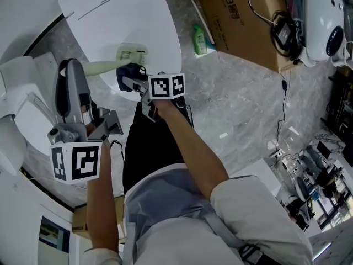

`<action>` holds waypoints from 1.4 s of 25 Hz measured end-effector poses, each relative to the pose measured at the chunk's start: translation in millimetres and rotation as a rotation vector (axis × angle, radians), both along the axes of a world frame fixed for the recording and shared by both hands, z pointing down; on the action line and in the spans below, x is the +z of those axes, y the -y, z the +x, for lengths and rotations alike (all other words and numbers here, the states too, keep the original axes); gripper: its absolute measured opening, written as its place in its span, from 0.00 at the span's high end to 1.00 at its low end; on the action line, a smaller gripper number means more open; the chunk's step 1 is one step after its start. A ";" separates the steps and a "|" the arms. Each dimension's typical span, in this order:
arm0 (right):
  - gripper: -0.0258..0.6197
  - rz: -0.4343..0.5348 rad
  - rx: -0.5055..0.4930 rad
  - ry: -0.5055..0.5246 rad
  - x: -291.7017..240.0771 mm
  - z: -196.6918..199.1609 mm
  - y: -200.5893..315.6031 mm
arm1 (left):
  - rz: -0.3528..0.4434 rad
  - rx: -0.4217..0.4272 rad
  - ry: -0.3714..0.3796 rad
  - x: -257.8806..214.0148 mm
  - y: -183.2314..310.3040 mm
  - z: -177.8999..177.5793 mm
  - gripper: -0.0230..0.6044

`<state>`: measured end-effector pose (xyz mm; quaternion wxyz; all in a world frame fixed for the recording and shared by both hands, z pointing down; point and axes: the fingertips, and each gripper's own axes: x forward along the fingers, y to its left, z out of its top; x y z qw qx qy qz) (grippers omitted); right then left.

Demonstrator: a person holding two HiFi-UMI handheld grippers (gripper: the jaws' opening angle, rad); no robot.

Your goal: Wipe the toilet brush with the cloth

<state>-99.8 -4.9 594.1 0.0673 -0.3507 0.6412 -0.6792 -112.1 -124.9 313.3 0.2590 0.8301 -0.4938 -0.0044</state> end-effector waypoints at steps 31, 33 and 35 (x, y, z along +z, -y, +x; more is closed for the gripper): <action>0.79 0.021 0.074 0.049 2.9 49.9 -7.9 | 0.001 -0.022 0.000 0.1 -2.6 -0.9 0.96; 0.79 0.015 0.074 0.048 6.6 50.6 -8.4 | 0.003 -0.024 0.000 -0.2 -3.2 -1.1 0.96; 0.79 0.013 0.076 0.049 9.1 49.8 -7.6 | 0.007 -0.025 0.000 -0.3 -3.8 -1.3 0.96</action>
